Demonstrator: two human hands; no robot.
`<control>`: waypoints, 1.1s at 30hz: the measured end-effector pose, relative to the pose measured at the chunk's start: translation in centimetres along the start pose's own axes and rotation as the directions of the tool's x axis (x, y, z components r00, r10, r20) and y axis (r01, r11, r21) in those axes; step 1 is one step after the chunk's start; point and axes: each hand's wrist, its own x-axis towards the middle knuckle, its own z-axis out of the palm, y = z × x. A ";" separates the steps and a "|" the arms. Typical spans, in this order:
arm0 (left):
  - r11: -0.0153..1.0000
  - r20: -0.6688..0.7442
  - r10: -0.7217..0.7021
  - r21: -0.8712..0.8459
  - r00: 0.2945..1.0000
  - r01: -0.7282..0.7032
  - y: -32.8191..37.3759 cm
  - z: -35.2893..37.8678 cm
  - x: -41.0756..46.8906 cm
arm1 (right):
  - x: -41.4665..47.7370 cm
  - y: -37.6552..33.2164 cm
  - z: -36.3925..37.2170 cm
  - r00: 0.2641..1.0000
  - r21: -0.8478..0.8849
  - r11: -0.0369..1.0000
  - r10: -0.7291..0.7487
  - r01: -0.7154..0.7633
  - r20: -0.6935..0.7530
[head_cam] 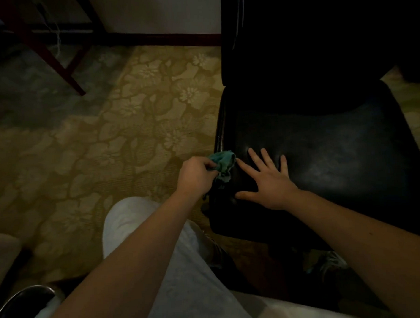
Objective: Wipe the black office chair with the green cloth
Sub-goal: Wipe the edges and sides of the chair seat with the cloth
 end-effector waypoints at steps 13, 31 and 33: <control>0.999 0.031 -0.034 0.024 0.999 0.034 -0.5 0.3 -3.1 | -0.3 -0.4 -0.5 1.000 0.019 1.000 0.009 -0.009 0.021; 0.986 0.030 -0.141 -0.086 0.990 0.143 -1.2 1.3 -6.2 | -0.2 -0.1 -0.2 1.000 0.041 0.999 -0.008 0.008 0.001; 0.989 0.032 -0.132 -0.057 0.991 0.133 -1.0 1.2 -6.1 | -0.5 0.2 -0.1 1.000 0.033 0.999 -0.021 0.021 -0.001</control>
